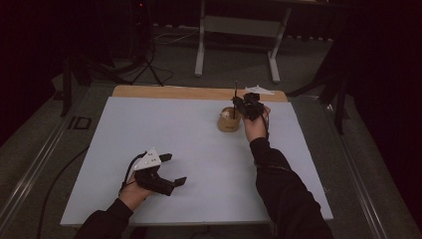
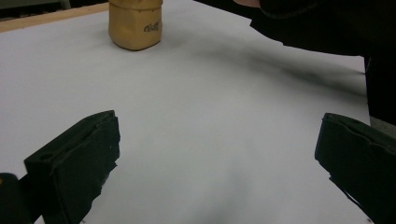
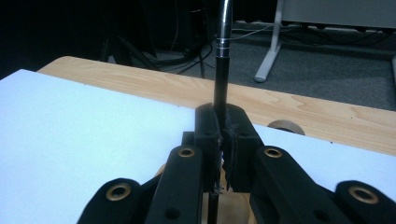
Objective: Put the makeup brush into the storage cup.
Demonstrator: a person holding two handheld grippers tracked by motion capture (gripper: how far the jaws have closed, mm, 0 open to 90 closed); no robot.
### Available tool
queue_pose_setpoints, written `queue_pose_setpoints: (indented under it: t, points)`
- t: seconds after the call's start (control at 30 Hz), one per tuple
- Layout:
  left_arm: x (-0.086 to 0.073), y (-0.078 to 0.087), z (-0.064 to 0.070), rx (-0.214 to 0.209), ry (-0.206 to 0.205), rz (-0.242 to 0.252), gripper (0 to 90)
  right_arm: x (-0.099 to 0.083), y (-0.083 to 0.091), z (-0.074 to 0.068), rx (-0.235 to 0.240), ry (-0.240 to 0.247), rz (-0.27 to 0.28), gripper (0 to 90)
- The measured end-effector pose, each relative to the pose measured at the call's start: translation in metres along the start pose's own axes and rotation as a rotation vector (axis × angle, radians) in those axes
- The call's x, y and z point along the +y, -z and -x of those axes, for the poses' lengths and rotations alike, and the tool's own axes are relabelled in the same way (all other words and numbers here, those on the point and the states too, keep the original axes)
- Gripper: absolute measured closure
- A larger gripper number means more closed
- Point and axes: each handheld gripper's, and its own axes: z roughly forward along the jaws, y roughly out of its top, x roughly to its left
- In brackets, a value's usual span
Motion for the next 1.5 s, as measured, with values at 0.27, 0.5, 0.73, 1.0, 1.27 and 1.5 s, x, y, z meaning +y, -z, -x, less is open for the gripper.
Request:
queue_pose_setpoints:
  t: [0.27, 0.5, 0.73, 1.0, 1.27, 1.5]
  points:
    - [-0.001, 0.000, -0.001, 0.002, 0.004, -0.006, 0.1, -0.003, -0.006, 0.002, -0.017, -0.006, -0.055, 84.1]
    - [-0.001, 0.000, -0.002, 0.003, 0.009, -0.004, 0.1, 0.001, -0.007, 0.002, -0.005, -0.031, -0.100, 62.6]
    - [-0.001, -0.001, -0.001, 0.002, 0.010, -0.003, 0.0, 0.015, 0.003, 0.001, -0.064, -0.018, -0.119, 33.5]
    - [0.001, -0.001, 0.000, 0.004, 0.007, 0.000, 0.0, 0.022, 0.019, 0.000, -0.014, 0.036, -0.153, 7.8]
    - [0.002, 0.000, 0.002, 0.004, 0.006, 0.002, 0.0, 0.024, 0.033, 0.001, 0.030, 0.041, -0.186, 7.8]
    - [0.003, 0.001, 0.002, 0.008, 0.003, 0.008, 0.0, 0.023, 0.047, -0.002, 0.067, 0.061, -0.218, 7.9]
